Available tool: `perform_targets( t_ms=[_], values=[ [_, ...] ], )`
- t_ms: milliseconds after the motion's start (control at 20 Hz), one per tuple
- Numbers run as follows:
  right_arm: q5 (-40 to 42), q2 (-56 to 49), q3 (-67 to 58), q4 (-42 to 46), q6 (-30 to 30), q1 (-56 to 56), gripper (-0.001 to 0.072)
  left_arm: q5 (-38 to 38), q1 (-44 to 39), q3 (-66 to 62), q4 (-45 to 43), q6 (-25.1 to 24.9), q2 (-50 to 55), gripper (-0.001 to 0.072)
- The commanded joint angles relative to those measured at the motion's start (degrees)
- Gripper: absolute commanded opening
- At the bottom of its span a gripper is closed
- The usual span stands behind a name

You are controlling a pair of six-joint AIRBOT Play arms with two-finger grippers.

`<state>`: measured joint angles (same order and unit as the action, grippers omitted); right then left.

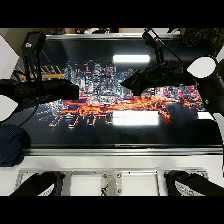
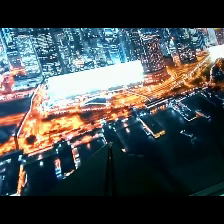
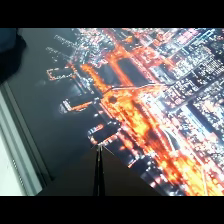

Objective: Fold the clothes and pants, and hang the long-sleeved shirts on hangers.

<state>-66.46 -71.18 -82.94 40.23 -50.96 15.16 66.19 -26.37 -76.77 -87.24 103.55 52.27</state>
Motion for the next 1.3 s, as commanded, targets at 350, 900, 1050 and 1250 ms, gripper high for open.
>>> perform_targets(
  t_ms=[350, 900, 1050, 1250],
  values=[
    [0.00, -0.04, -0.04, -0.02, 0.00, 0.04, 0.0017, -1.97, 0.07, 0.02, 0.28, -0.02, -0.04, 0.0015],
    [0.00, -0.22, -0.04, 0.00, 0.00, 0.04, 0.0016, 9.49, 26.88, 6.97, -22.53, -1.77, 0.09, 0.0720],
    [0.00, -0.22, -0.04, 0.00, 0.00, 0.04, 0.0017, 2.08, 42.88, 19.23, -22.29, -1.53, 0.13, 0.0720],
    [0.00, -0.22, -0.04, 0.00, 0.00, 0.04, 0.0017, -11.39, 57.77, 30.40, -22.34, -2.60, 1.18, 0.0720]
  ],
)
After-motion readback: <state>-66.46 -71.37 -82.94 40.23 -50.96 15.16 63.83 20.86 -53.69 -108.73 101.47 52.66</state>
